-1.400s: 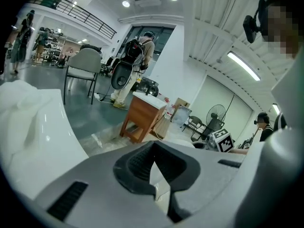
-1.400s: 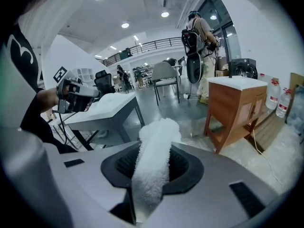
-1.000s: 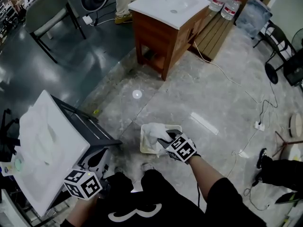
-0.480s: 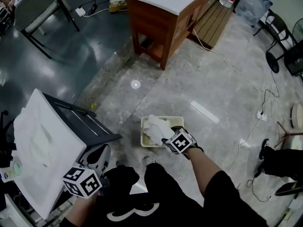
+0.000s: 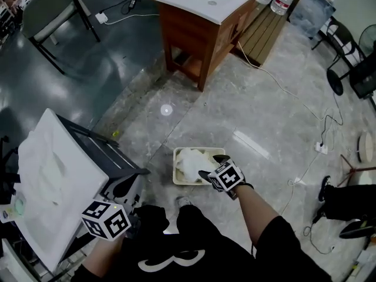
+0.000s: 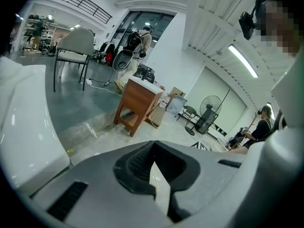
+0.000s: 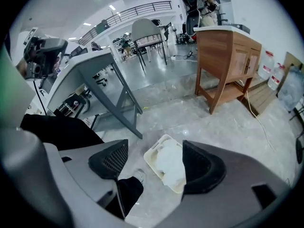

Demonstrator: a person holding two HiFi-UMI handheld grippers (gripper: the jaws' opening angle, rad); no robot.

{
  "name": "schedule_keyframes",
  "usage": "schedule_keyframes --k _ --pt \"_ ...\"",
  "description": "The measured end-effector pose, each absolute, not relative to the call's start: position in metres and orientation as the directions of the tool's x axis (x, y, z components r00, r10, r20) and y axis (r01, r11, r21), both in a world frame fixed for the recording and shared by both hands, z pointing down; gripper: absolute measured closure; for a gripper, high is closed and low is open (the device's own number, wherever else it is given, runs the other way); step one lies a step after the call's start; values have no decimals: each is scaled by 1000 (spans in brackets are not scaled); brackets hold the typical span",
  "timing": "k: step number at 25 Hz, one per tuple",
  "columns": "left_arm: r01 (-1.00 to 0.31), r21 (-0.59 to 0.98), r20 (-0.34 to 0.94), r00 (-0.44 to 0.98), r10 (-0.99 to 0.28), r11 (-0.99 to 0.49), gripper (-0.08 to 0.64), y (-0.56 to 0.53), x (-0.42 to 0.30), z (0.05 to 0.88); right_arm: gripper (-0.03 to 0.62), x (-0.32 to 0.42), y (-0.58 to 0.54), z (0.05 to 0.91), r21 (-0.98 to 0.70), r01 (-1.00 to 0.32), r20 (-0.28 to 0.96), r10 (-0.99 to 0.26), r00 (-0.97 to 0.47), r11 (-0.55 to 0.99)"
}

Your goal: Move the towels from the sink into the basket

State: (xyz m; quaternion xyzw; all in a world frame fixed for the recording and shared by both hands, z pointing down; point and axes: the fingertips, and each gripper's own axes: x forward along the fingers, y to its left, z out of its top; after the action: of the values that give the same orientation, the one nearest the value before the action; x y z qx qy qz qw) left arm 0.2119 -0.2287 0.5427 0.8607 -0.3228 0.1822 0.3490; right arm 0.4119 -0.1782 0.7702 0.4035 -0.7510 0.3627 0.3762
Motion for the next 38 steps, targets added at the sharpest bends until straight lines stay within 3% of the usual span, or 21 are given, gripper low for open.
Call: schedule_keyframes --k 14,26,38 --pt "-696 506 433 715 -549 -509 554 -214 141 476 255 280 -232 576 -268 -748 649 -460 -606 607" --pt "-817 476 405 531 -744 -325 554 -204 -42 434 256 47 -256 454 -157 -476 489 -351 -798 865" --pt "-885 436 392 353 -849 -166 554 -176 -246 394 255 -161 -265 412 -31 -294 474 -245 -846 955"
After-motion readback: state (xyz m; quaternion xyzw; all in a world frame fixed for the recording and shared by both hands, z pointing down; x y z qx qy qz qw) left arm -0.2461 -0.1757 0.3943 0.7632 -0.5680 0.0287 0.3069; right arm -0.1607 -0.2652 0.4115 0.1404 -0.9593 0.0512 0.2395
